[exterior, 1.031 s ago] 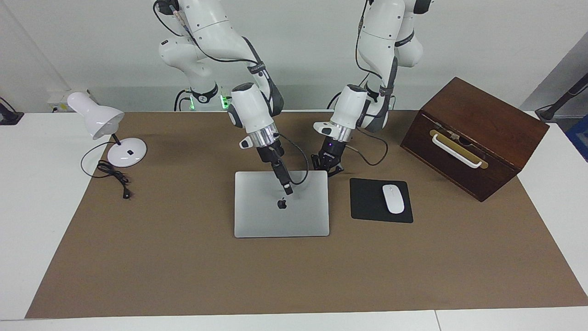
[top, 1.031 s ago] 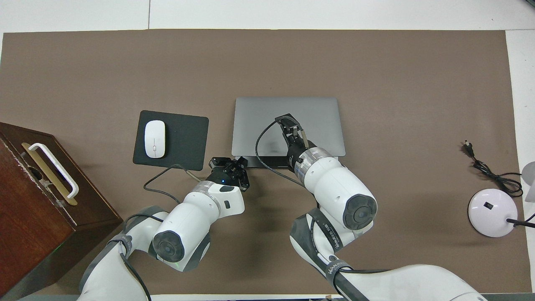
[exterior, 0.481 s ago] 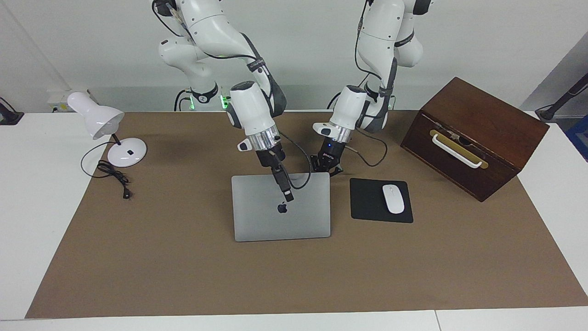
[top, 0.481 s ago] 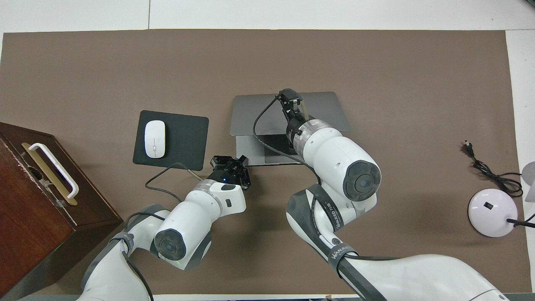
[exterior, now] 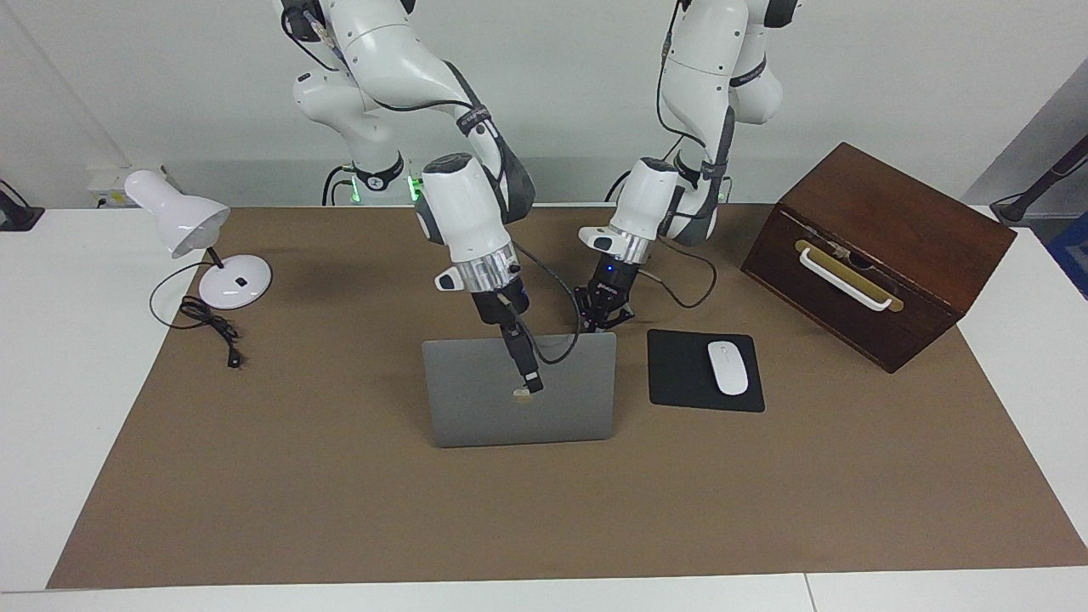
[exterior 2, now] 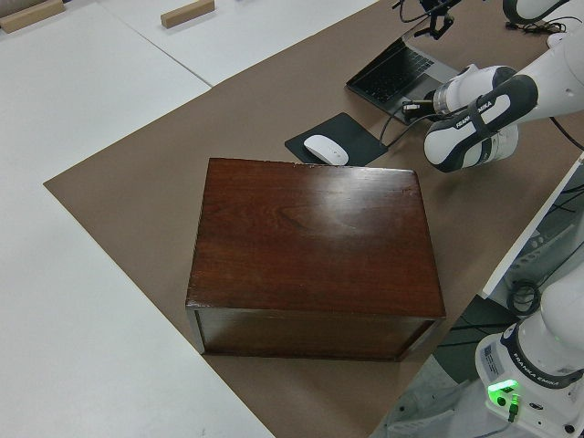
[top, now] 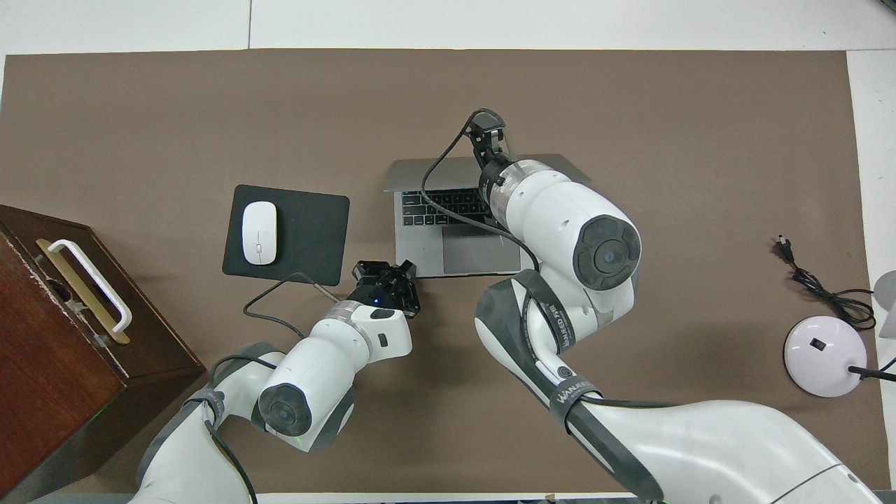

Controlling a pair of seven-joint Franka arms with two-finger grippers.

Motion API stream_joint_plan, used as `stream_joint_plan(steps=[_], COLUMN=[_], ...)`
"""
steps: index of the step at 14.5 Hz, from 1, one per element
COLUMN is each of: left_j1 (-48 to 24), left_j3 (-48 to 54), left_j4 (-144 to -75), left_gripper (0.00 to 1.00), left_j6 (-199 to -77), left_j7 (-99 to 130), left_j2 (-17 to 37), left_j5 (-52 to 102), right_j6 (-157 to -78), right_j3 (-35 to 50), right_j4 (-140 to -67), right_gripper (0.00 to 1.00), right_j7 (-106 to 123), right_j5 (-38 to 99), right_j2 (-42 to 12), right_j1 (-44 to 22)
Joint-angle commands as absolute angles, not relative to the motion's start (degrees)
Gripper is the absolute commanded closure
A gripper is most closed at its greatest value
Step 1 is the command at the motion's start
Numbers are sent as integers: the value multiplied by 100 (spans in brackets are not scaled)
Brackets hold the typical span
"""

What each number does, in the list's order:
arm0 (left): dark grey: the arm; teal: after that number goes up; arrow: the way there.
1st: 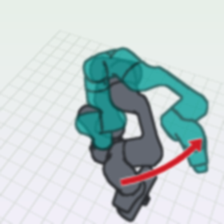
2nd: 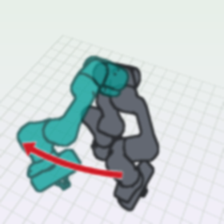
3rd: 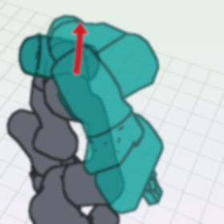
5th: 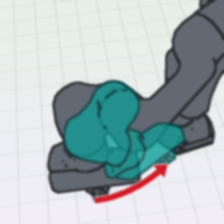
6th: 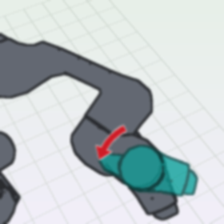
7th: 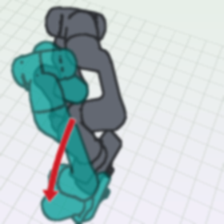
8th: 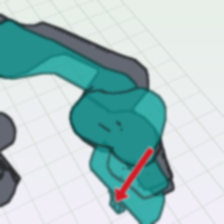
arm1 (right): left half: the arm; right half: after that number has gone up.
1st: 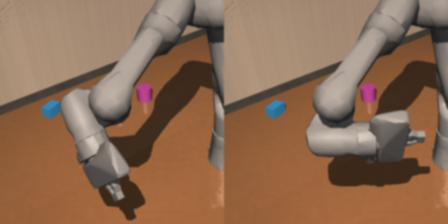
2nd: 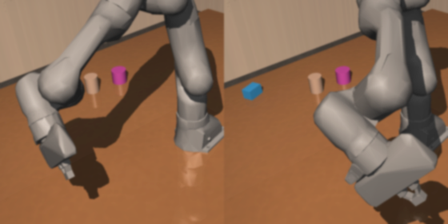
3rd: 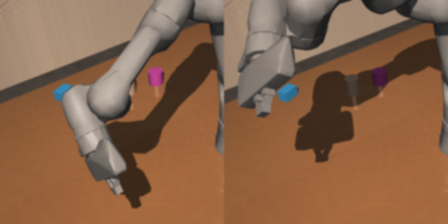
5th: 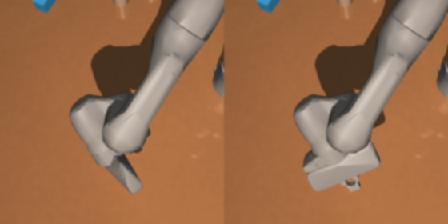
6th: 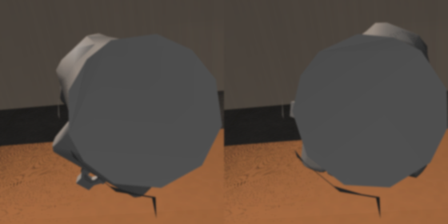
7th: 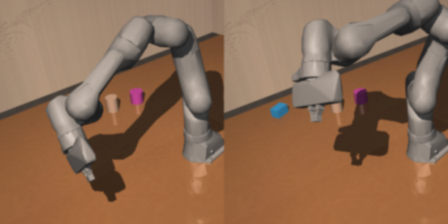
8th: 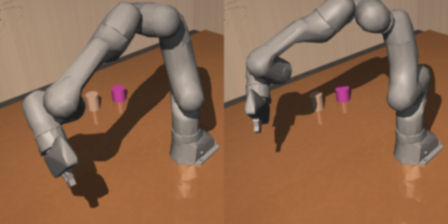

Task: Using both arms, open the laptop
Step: 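Lift the laptop lid upward with the right gripper, then push the lid farther from the robot with the right gripper until upright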

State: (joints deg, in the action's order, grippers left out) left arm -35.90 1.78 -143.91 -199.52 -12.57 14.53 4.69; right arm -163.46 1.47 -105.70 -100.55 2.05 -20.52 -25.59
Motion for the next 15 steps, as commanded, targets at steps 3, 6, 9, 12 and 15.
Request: stream_joint_plan(steps=[3, 6, 9, 12, 15], left_j1=[-3569, -3560, -3542, -3542, -3542], left_j3=[220, 228, 246, 246, 246], left_j4=[-14291, -14291, -14291, -14291, -14291], left_gripper=[100, 100, 100, 100, 100], left_j6=[-20048, -20048, -20048, -20048, -20048], left_j7=[-1274, -1274, -1274, -1274, -1274], left_j2=[1811, 1811, 1811, 1819, 1819], left_j5=[422, 422, 422, 422, 422], right_j6=[-15690, -15504, -15172, -14714, -14363], right_j3=[185, 185, 193, 193, 202], right_j4=[-9573, -9291, -8887, -8552, -8316], right_gripper=[1, 1, 1, 1, 1], right_j7=[-9721, -9651, -9615, -9554, -9545], right_j5=[229, 228, 229, 237, 237], right_j2=[-2513, -2662, -2803, -2865, -2865], right_j1=[-2356, -2294, -2233, -2224, -2206])
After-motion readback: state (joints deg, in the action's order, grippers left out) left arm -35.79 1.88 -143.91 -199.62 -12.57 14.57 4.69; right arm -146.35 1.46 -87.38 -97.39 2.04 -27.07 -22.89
